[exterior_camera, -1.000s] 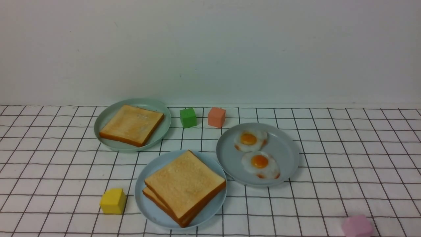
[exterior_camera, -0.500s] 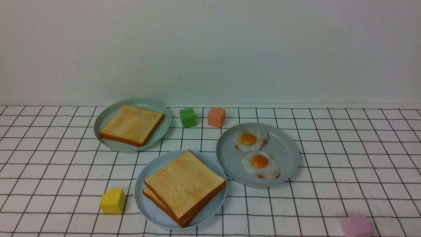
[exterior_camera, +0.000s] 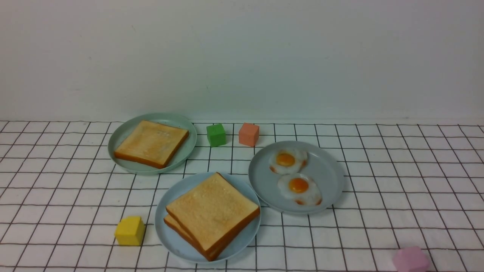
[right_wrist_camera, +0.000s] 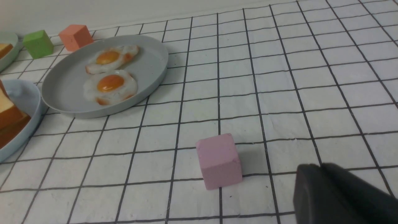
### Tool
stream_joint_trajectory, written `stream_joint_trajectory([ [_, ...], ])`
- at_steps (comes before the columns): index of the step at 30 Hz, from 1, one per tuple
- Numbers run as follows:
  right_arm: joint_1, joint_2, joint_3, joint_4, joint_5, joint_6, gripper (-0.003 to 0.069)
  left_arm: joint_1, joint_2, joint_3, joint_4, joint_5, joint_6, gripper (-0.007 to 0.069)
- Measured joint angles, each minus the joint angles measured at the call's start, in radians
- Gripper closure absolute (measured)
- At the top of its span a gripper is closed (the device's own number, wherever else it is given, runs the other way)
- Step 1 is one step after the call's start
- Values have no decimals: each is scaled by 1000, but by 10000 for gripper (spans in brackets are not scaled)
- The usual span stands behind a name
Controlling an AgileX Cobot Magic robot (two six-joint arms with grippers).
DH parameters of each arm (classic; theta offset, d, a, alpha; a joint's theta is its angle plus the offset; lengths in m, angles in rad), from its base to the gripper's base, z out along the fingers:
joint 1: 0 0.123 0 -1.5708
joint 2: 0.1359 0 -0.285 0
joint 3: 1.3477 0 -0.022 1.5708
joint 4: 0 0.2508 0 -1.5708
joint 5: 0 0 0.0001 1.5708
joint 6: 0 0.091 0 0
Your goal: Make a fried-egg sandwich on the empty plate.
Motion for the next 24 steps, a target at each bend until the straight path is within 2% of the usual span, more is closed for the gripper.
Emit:
stream_joint_trajectory([
  [24,0,0,1,2,-1,0,578,0,0,0,0,0,0,624],
])
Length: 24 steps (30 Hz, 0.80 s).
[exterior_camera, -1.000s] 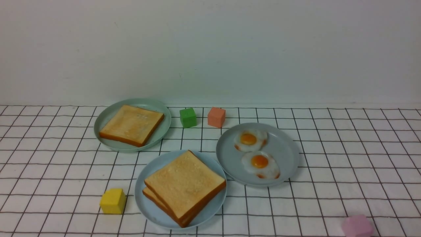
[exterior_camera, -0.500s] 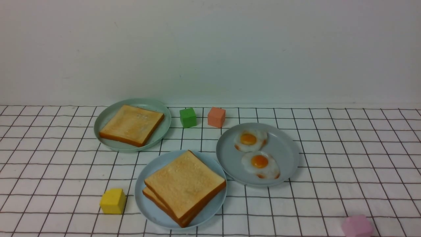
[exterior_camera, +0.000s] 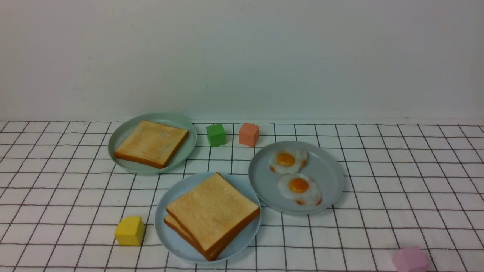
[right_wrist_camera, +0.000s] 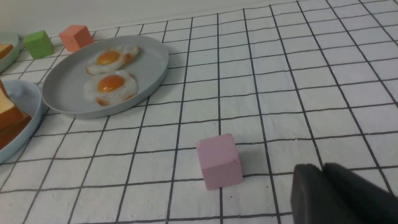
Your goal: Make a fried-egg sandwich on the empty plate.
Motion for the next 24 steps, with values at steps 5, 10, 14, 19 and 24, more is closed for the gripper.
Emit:
stream_joint_trajectory([
  [5,0,0,0,0,0,0,573,0,0,0,0,0,0,620],
  [10,0,0,0,0,0,0,567,0,0,0,0,0,0,615],
  [14,0,0,0,0,0,0,565,0,0,0,0,0,0,610],
  [19,0,0,0,0,0,0,561,0,0,0,0,0,0,609],
  [24,0,0,0,0,0,0,557,0,0,0,0,0,0,609],
])
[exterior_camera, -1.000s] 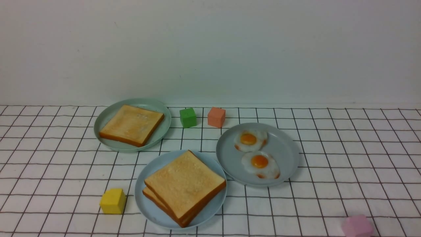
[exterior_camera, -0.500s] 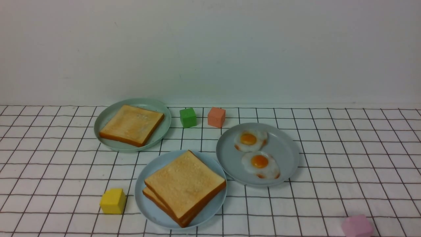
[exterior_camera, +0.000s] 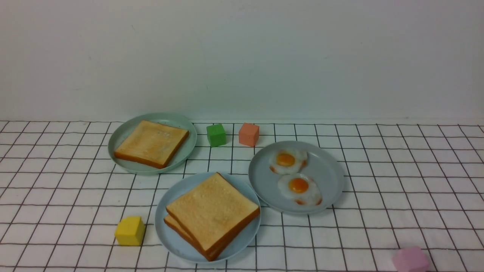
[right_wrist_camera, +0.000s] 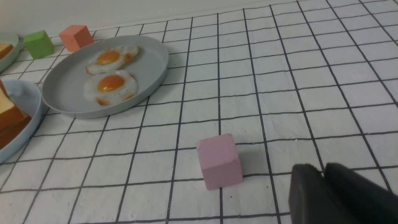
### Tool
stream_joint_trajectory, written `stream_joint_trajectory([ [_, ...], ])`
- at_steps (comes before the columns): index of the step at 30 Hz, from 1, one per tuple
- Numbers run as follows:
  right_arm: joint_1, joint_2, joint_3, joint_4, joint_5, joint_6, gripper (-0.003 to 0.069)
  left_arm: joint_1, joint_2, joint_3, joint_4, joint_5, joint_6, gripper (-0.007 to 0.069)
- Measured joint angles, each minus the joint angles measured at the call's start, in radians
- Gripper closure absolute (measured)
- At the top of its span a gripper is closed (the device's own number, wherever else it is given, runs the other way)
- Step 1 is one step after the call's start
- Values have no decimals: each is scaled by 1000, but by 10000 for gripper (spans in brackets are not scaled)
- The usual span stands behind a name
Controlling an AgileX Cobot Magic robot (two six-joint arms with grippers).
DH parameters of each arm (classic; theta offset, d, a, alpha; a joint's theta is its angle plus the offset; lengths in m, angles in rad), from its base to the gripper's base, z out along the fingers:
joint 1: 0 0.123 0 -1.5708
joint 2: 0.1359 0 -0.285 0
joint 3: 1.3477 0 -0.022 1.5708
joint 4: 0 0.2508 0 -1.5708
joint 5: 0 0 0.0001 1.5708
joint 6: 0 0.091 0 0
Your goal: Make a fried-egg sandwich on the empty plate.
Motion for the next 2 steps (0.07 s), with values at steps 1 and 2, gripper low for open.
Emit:
stream_joint_trajectory([
  [1,0,0,0,0,0,0,556,0,0,0,0,0,0,608],
  [2,0,0,0,0,0,0,555,0,0,0,0,0,0,607],
])
